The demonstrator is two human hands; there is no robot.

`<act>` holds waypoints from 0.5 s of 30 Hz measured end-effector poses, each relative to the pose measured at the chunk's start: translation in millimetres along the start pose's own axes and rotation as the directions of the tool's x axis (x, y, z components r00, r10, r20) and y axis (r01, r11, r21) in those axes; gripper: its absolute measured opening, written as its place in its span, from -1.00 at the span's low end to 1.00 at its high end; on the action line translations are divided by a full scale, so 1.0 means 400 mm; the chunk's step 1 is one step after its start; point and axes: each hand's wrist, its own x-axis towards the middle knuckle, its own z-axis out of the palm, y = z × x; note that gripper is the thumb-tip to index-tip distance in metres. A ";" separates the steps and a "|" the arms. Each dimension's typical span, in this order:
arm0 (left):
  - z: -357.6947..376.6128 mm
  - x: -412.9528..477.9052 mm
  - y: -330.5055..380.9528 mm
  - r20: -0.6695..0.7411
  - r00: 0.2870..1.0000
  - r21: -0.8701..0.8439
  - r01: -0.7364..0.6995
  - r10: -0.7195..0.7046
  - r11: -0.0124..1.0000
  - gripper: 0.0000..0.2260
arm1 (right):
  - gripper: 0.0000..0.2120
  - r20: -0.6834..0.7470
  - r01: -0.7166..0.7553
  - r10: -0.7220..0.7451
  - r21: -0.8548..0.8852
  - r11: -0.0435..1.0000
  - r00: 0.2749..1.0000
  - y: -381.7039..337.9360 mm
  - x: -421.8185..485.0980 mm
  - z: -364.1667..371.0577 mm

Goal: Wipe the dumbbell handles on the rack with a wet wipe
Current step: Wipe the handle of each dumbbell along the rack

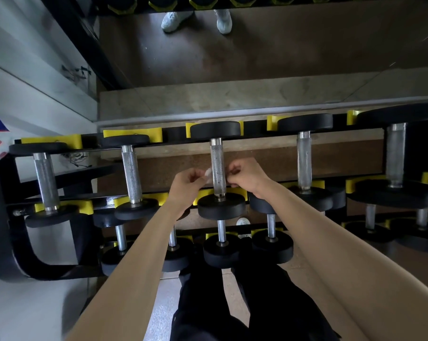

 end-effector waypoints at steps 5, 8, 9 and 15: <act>0.020 -0.010 -0.002 0.046 0.998 0.227 0.019 -0.031 0.974 -0.80 | -0.84 0.065 0.000 0.013 -0.200 0.980 0.998 -0.004 -0.017 -0.042; 0.038 -0.022 0.013 0.041 0.998 0.439 -0.054 0.040 0.897 -0.73 | -0.91 0.070 0.008 0.009 -0.246 0.969 0.998 0.008 -0.032 -0.074; 0.032 -0.027 0.015 0.038 0.998 0.489 -0.059 0.047 0.870 -0.73 | -0.91 0.073 0.026 -0.006 -0.277 0.961 0.997 0.008 -0.034 -0.074; -0.040 -0.059 -0.035 0.128 0.992 0.586 -0.078 0.002 0.806 -0.86 | -0.88 0.215 0.132 -0.022 -0.513 0.848 0.976 -0.014 -0.026 -0.002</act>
